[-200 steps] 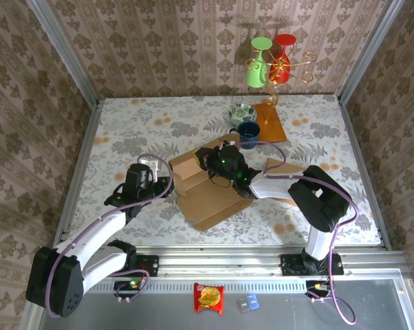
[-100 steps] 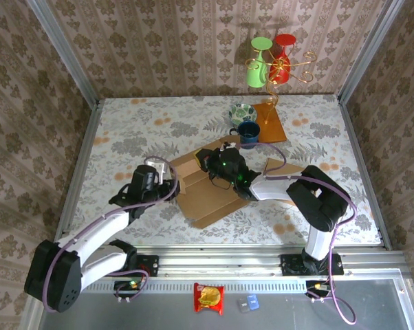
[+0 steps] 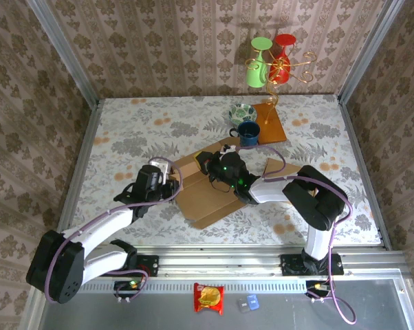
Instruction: Fold the paper box
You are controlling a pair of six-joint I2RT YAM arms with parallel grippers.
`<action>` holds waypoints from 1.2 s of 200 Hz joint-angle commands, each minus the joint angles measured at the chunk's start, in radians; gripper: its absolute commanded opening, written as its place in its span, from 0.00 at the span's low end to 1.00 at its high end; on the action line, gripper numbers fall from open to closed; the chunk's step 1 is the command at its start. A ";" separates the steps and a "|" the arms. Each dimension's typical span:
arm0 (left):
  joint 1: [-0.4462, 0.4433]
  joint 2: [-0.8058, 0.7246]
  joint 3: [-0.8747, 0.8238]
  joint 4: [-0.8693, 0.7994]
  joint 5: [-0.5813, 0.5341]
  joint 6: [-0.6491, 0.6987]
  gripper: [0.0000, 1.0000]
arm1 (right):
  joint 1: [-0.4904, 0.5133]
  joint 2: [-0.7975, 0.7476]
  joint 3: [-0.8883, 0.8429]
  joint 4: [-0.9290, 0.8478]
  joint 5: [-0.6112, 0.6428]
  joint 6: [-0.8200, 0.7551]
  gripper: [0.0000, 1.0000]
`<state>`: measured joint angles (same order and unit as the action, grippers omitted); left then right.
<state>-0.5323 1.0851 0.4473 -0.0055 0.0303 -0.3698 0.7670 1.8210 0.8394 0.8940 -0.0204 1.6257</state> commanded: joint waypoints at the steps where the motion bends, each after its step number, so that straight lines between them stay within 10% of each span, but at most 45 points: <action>1: -0.019 -0.011 -0.004 0.039 -0.032 0.013 0.35 | 0.020 0.028 -0.033 0.044 0.049 -0.039 0.00; 240: -0.074 0.196 0.026 0.182 -0.221 -0.146 0.24 | 0.105 0.071 -0.043 0.065 0.188 -0.021 0.00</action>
<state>-0.5957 1.2575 0.4431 0.1638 -0.1581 -0.4797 0.8520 1.8675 0.8158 1.0172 0.1783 1.6108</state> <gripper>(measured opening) 0.258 0.061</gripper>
